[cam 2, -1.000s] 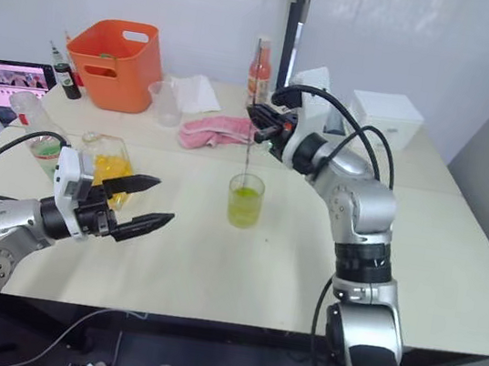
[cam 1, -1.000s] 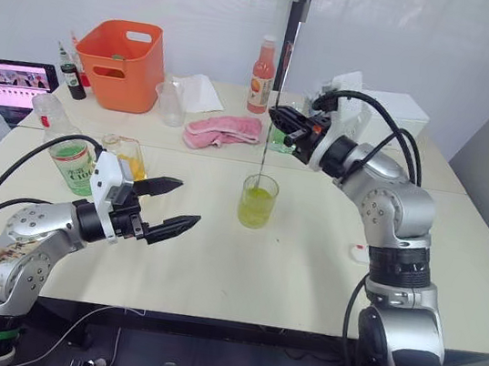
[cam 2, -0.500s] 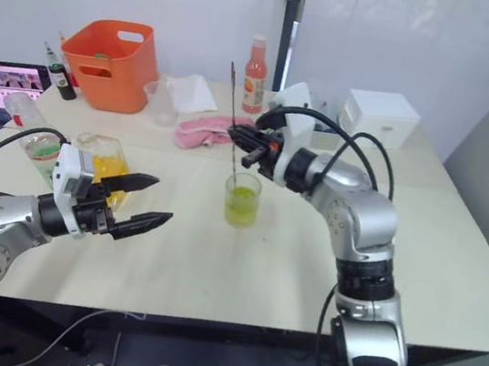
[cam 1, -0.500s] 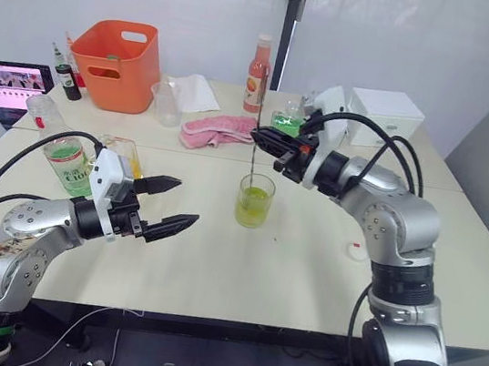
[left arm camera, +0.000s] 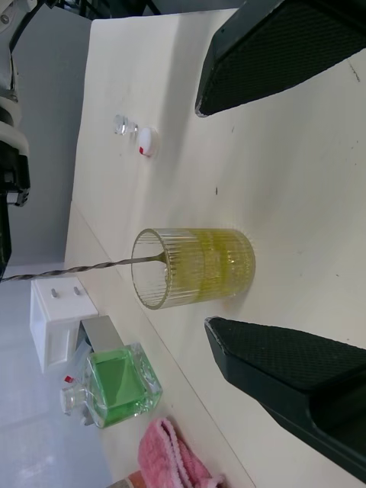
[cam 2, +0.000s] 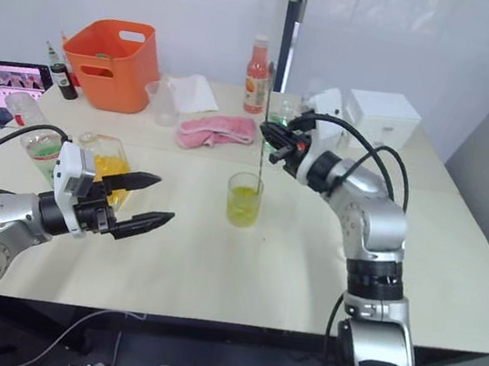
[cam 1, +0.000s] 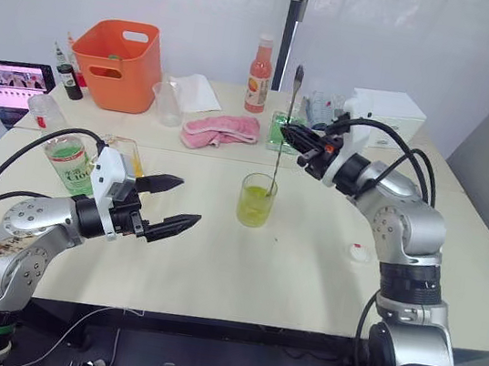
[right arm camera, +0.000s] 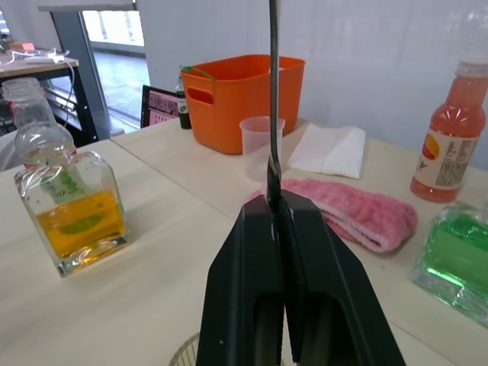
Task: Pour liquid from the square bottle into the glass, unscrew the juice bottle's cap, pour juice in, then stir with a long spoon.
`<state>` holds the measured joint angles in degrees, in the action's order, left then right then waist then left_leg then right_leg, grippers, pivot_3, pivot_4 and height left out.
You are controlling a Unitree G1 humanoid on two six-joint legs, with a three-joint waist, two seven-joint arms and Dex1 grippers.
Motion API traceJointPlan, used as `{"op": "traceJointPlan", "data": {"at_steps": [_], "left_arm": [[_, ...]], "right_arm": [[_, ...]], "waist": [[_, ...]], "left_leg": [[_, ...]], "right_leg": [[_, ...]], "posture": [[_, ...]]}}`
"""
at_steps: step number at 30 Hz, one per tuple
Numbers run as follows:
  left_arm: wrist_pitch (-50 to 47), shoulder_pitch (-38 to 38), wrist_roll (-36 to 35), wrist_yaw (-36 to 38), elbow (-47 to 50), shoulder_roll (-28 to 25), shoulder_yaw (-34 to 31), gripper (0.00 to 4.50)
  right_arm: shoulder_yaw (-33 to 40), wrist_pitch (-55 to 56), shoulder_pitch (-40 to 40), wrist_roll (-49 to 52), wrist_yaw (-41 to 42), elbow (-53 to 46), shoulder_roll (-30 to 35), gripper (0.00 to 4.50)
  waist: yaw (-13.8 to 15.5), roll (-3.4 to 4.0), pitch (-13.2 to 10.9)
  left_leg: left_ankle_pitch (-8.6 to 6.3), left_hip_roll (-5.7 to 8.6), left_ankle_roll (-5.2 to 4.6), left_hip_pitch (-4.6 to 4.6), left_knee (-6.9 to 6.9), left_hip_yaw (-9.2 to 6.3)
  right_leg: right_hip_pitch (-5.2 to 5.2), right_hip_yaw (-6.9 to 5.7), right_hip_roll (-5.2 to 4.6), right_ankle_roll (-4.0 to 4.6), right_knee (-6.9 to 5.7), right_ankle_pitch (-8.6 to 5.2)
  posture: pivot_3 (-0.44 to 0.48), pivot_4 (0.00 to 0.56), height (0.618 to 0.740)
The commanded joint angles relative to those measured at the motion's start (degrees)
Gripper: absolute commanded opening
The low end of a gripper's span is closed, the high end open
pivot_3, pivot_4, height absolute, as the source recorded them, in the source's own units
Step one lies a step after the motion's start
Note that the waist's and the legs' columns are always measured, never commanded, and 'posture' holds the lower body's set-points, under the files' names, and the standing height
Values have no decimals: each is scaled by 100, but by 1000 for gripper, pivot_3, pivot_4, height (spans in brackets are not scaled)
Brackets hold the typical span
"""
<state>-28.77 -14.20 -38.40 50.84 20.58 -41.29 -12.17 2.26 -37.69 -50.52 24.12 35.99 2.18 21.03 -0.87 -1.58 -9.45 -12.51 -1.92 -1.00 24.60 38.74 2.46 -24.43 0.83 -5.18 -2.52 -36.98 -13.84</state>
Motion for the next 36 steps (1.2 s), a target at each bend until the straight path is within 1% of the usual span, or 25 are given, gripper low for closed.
{"op": "traceJointPlan", "data": {"at_steps": [1, 5, 9, 12, 15, 19, 21, 25, 30, 36], "left_arm": [[31, -61, -43, 21, 151, -70, -76, 4454], [43, -65, -33, 24, 134, -65, -73, 4454], [59, -88, -5, 5, 108, -47, -51, 4454], [69, -92, 4, 5, 100, -47, -48, 4454], [73, -89, 2, 9, 99, -54, -62, 4454], [69, -62, -10, 5, 122, -59, -84, 4454], [71, -20, -16, 12, 131, -65, -108, 4454], [67, 37, -27, 19, 151, -75, -138, 4454], [62, 75, -38, 27, 176, -89, -149, 4454], [87, 106, -25, 72, 167, -130, -176, 4454]], "right_arm": [[27, -401, -58, 338, 29, -576, 7, 0], [114, -508, -152, 492, -157, -601, -273, 0], [164, -93, -352, 373, -314, -208, -577, 0], [170, 305, -480, 153, -393, 192, -615, 0], [34, 590, -468, -160, -370, 431, -449, 0], [-82, 442, -320, -164, -139, 225, -231, 0], [-173, 151, -178, 48, 68, -189, -117, 0], [-233, -244, -135, 317, 131, -616, -204, 0], [-18, -38, -308, 323, -114, -422, -495, 0], [288, 15, -433, 421, -112, -358, -377, 0]], "waist": [[-1, 0, 0], [0, 0, 0], [2, 0, 0], [2, 0, 0], [18, 0, 0], [7, 0, 0], [6, 0, 0], [-20, 0, 0], [-10, 0, 0], [17, 0, 0]], "left_leg": [[0, 0, 0, 0, 0, -1], [0, 0, 0, 0, 1, -2], [0, 1, 0, 0, 1, -1], [0, 2, 0, 0, 1, 0], [0, 4, 0, 0, 1, 0], [0, 4, 0, 1, 1, 0], [0, 1, 0, 0, 1, 0], [0, 0, 0, -1, 1, -2], [0, 0, 0, -1, 1, -4], [0, 2, 0, 1, 2, -1]], "right_leg": [[0, 0, 0, 0, 0, 0], [0, 0, 0, 0, 0, 0], [0, 0, 0, 0, -2, 0], [0, 0, -1, 0, -1, 0], [2, -1, -2, 0, 0, 0], [1, -1, -3, 0, 0, 0], [1, -1, -1, 0, 0, 0], [0, 0, -1, 0, -1, 0], [-2, 0, 0, 1, -3, 0], [0, -1, -4, 0, -1, 0]], "posture": [[0, 150, 715], [0, 150, 715], [0, 150, 715], [0, 150, 715], [0, 150, 715], [0, 150, 715], [0, 150, 715], [0, 150, 715], [0, 150, 715], [0, 150, 715]]}}
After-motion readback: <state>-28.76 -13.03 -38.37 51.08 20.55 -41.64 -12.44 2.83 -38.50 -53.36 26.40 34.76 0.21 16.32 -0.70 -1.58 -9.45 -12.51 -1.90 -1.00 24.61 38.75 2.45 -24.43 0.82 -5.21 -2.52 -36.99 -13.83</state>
